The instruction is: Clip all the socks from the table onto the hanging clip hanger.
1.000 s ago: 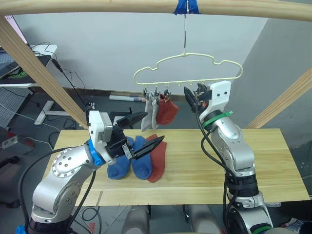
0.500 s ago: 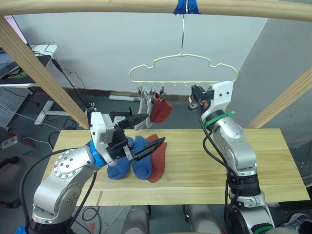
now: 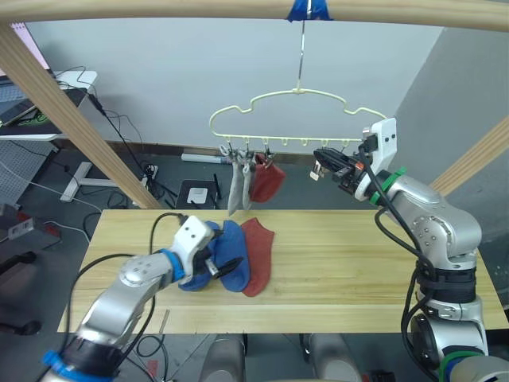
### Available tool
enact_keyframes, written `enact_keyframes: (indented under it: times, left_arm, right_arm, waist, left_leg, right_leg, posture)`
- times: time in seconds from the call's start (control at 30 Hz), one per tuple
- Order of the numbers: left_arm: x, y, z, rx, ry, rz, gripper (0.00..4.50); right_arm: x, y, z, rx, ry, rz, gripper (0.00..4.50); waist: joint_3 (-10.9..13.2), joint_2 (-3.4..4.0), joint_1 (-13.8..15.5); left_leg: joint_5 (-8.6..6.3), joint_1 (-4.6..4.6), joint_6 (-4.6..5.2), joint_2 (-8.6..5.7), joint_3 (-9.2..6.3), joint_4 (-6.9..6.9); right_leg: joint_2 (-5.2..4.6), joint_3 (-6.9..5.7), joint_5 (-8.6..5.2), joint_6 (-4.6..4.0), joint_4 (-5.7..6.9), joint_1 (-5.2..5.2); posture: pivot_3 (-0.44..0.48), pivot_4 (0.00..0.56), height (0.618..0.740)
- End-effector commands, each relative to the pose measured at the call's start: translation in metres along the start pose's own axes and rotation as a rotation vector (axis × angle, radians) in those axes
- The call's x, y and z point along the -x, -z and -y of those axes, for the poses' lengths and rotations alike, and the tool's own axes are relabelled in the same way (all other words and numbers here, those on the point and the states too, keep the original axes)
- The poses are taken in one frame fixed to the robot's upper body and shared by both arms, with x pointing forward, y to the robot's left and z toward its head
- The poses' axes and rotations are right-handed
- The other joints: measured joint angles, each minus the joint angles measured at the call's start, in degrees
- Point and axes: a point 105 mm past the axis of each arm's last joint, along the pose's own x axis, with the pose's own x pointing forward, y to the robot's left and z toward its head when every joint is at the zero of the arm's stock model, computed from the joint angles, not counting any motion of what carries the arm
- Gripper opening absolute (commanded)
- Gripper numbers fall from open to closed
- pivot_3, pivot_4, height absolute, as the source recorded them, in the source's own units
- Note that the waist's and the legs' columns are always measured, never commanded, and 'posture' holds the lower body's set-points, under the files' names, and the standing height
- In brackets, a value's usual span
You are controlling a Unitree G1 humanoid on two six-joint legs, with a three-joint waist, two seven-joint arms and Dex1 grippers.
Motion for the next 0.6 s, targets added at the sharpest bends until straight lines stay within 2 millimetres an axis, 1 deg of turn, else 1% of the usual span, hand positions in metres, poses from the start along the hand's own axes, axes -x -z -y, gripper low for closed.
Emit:
enact_keyframes:
  times: [0.03, 0.07, 0.13, 0.2, 0.23, 0.3, 0.33, 0.4, 0.53, 0.6]
  left_arm:
    - [-0.015, -0.004, -0.003, -0.062, -0.001, 0.021, 4.5]
    - [-0.018, -0.004, -0.004, -0.07, 0.0, 0.027, 4.5]
    - [-0.033, -0.006, 0.0, -0.1, 0.038, 0.033, 4.5]
    - [-0.046, -0.003, 0.005, -0.146, 0.08, 0.008, 4.5]
    - [-0.05, 0.004, 0.009, -0.166, 0.117, -0.031, 4.5]
    - [-0.052, 0.013, 0.012, -0.189, 0.153, -0.084, 4.5]
    - [-0.053, 0.014, 0.012, -0.185, 0.151, -0.088, 4.5]
    - [-0.057, 0.014, 0.01, -0.185, 0.139, -0.085, 4.5]
    - [-0.062, 0.03, 0.012, -0.233, 0.163, -0.153, 4.5]
    - [-0.063, 0.033, 0.012, -0.235, 0.167, -0.159, 4.5]
  right_arm:
    - [0.0, -0.01, -0.009, 0.021, -0.045, 0.02, 0.01]
    - [0.0, -0.01, -0.009, 0.023, -0.046, 0.019, 0.01]
    - [-0.001, -0.011, -0.009, 0.025, -0.04, 0.022, 0.01]
    - [-0.001, -0.012, -0.009, 0.027, -0.035, 0.025, 0.01]
    - [-0.001, -0.012, -0.009, 0.028, -0.033, 0.027, 0.01]
    - [-0.001, -0.013, -0.009, 0.029, -0.027, 0.031, 0.01]
    - [-0.001, -0.014, -0.008, 0.029, -0.018, 0.035, 0.01]
    - [-0.001, -0.014, -0.006, 0.03, 0.001, 0.04, 0.01]
    - [-0.001, -0.015, -0.006, 0.031, 0.011, 0.044, 0.01]
    - [-0.001, -0.015, -0.006, 0.032, 0.013, 0.045, 0.01]
  waist:
    - [0.0, -0.05, -0.3]
    - [0.0, -0.05, -0.6]
    - [0.0, -0.04, -1.3]
    - [0.0, -0.05, -1.5]
    - [0.0, -0.06, -1.6]
    - [0.0, -0.06, -1.9]
    - [0.0, -0.06, -2.1]
    - [0.0, -0.06, -2.3]
    - [0.0, -0.06, -2.4]
    - [0.0, -0.06, -2.5]
  left_leg:
    - [0.0, -0.01, 0.0, 0.0, 0.01, 0.0]
    - [0.0, -0.01, 0.0, 0.01, 0.01, 0.0]
    - [-0.01, -0.01, 0.02, 0.01, 0.08, -0.02]
    - [-0.02, -0.01, 0.02, 0.01, 0.09, -0.03]
    - [-0.02, -0.02, 0.02, 0.01, 0.09, -0.03]
    - [-0.02, -0.03, 0.03, 0.01, 0.11, -0.03]
    - [-0.03, -0.01, 0.04, 0.02, 0.14, -0.03]
    - [-0.03, 0.0, 0.05, 0.03, 0.14, -0.03]
    - [-0.03, -0.02, 0.05, 0.03, 0.12, 0.05]
    - [-0.03, -0.02, 0.05, 0.02, 0.15, 0.12]
  right_leg:
    - [0.0, 0.01, 0.02, -0.01, -0.01, 0.0]
    - [-0.01, 0.02, 0.12, -0.18, -0.04, 0.01]
    - [-0.03, 0.05, 0.16, -0.24, -0.05, -0.02]
    - [-0.03, 0.03, 0.15, -0.23, -0.03, -0.02]
    - [-0.03, 0.01, 0.16, -0.23, -0.02, -0.02]
    - [-0.03, 0.04, 0.16, -0.23, -0.03, -0.02]
    - [-0.03, 0.06, 0.15, -0.23, -0.03, -0.02]
    - [-0.03, 0.05, 0.15, -0.23, 0.0, -0.02]
    - [-0.03, 0.04, 0.15, -0.21, 0.01, 0.0]
    - [-0.03, 0.06, 0.16, -0.19, 0.0, 0.01]
  posture:
    - [-0.111, 0.279, 0.74]
    - [-0.111, 0.279, 0.74]
    - [-0.126, 0.282, 0.74]
    - [-0.142, 0.284, 0.74]
    - [-0.142, 0.284, 0.74]
    - [-0.142, 0.284, 0.74]
    - [-0.158, 0.281, 0.74]
    - [-0.162, 0.279, 0.74]
    - [-0.167, 0.276, 0.74]
    - [-0.176, 0.272, 0.74]
